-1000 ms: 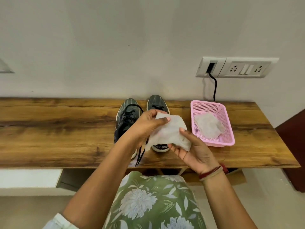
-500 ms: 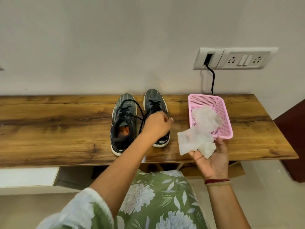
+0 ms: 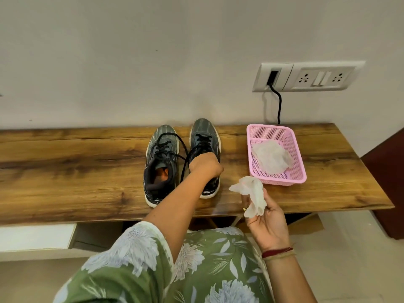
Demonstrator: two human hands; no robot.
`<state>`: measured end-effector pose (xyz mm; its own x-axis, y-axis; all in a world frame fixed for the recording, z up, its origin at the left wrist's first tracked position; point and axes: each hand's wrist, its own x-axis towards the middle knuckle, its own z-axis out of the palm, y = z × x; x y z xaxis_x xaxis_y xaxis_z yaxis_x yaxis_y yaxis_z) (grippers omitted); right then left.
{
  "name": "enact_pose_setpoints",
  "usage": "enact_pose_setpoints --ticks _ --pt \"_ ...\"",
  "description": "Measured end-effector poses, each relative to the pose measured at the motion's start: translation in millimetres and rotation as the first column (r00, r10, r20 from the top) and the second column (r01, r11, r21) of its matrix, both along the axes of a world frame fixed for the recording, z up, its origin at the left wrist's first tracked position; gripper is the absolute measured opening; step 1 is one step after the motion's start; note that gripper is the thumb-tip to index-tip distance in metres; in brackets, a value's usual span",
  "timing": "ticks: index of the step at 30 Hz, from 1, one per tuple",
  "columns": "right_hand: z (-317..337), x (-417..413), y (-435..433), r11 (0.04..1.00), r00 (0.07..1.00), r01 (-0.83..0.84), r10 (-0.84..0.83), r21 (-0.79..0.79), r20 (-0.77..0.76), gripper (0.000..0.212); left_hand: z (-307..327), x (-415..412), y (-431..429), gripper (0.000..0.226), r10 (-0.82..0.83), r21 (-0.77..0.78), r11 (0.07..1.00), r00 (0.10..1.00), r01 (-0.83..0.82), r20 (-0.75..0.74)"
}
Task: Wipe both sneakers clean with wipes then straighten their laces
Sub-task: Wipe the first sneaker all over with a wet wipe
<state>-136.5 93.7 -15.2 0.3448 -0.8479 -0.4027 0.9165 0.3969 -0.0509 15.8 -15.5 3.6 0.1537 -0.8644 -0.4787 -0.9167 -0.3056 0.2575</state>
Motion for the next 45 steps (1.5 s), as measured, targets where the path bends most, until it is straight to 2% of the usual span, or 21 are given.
enact_pose_setpoints --ticks 4,8,10,12,14,17,19,20,21,23,26,29,31,33,36,39,42,44,45 --pt "6.3 1.9 1.5 0.999 0.999 0.003 -0.005 0.036 0.045 0.077 -1.2 12.6 12.9 0.016 0.051 0.032 0.998 0.971 -0.045 -0.233" --pt "18.4 3.3 11.7 0.995 0.995 -0.098 0.098 -0.034 0.0 0.08 -6.8 30.5 36.3 0.036 0.068 0.118 0.993 0.837 -0.005 -0.543" --pt "28.7 3.3 17.6 0.984 0.986 -0.161 0.157 -0.08 -0.05 0.079 -6.7 35.1 54.1 0.04 0.14 0.142 0.988 0.737 -0.06 -0.661" --pt "38.1 -0.1 19.9 0.981 0.986 -0.15 0.139 -0.119 -0.095 0.065 -6.2 36.0 69.2 0.042 0.212 0.173 0.977 0.61 -0.124 -0.764" --pt "50.6 -3.7 25.0 0.985 0.988 -0.108 0.091 -0.135 -0.123 0.046 -2.6 36.0 84.4 0.031 0.269 0.205 0.962 0.476 -0.182 -0.837" --pt "59.9 -9.2 32.0 0.983 0.992 -0.082 0.064 -0.166 -0.112 0.042 0.8 37.4 101.2 0.012 0.356 0.299 0.925 0.261 -0.235 -0.897" --pt "61.6 -10.5 36.5 0.98 0.99 -0.086 0.064 -0.181 -0.123 0.047 2.1 40.5 105.9 0.018 0.444 0.423 0.876 0.045 -0.233 -0.895" --pt "60.9 -10.8 37.8 0.979 0.99 -0.087 0.065 -0.186 -0.122 0.053 3.0 42.0 106.2 0.027 0.495 0.49 0.844 -0.037 -0.22 -0.868" --pt "59.6 -10.8 39.1 0.979 0.99 -0.09 0.068 -0.185 -0.121 0.059 4.7 43.7 106.1 0.038 0.543 0.546 0.812 -0.076 -0.205 -0.837" --pt "56.0 -9.4 41.8 0.978 0.99 -0.1 0.079 -0.186 -0.118 0.063 12.7 44.5 108.4 0.053 0.602 0.61 0.776 -0.1 -0.162 -0.792" --pt "53.1 -2.7 46.4 0.974 0.982 -0.126 0.096 -0.187 -0.161 0.058 16.1 45.2 114.1 0.055 0.601 0.609 0.779 -0.097 -0.15 -0.793" --pt "56.9 2.8 47.9 0.985 0.954 -0.12 0.079 -0.127 -0.288 0.026 7.4 48.3 121.8 0.055 0.563 0.568 0.803 -0.081 -0.184 -0.822" --pt "51.2 2.5 42.4 0.993 0.937 -0.087 0.053 -0.082 -0.346 0.038 0.8 50.9 129.3 0.051 0.545 0.554 0.814 -0.1 -0.172 -0.832" --pt "44.7 3.7 37.8 0.995 0.908 -0.083 0.054 -0.052 -0.415 0.04 -4.5 53.4 138.6 0.057 0.519 0.559 0.813 -0.234 -0.161 -0.822" --pt "34.8 6.2 30.7 0.991 0.822 -0.108 0.046 -0.075 -0.568 0.04 -22.2 58.2 152.9 0.082 0.42 0.557 0.808 -0.477 -0.191 -0.772" --pt "32.9 11.5 22.6 0.981 0.762 -0.162 0.053 -0.11 -0.646 0.037 -42.3 58.6 170.2 0.093 0.321 0.59 0.767 -0.644 -0.253 -0.694" --pt "37.6 16.5 13.9 0.97 0.768 -0.233 0.138 -0.072 -0.625 0.038 -54.1 55.9 178.2 0.095 0.325 0.62 0.744 -0.676 -0.25 -0.662" --pt "42.5 19.3 7.9 0.962 0.759 -0.266 0.166 -0.067 -0.63 0.042 -53.5 53.6 177.1 0.096 0.356 0.624 0.741 -0.643 -0.248 -0.678" --pt "45.7 22.2 5.5 0.956 0.74 -0.283 0.169 -0.075 -0.651 0.037 -52.7 53.5 176.1 0.095 0.366 0.629 0.734 -0.629 -0.258 -0.685"
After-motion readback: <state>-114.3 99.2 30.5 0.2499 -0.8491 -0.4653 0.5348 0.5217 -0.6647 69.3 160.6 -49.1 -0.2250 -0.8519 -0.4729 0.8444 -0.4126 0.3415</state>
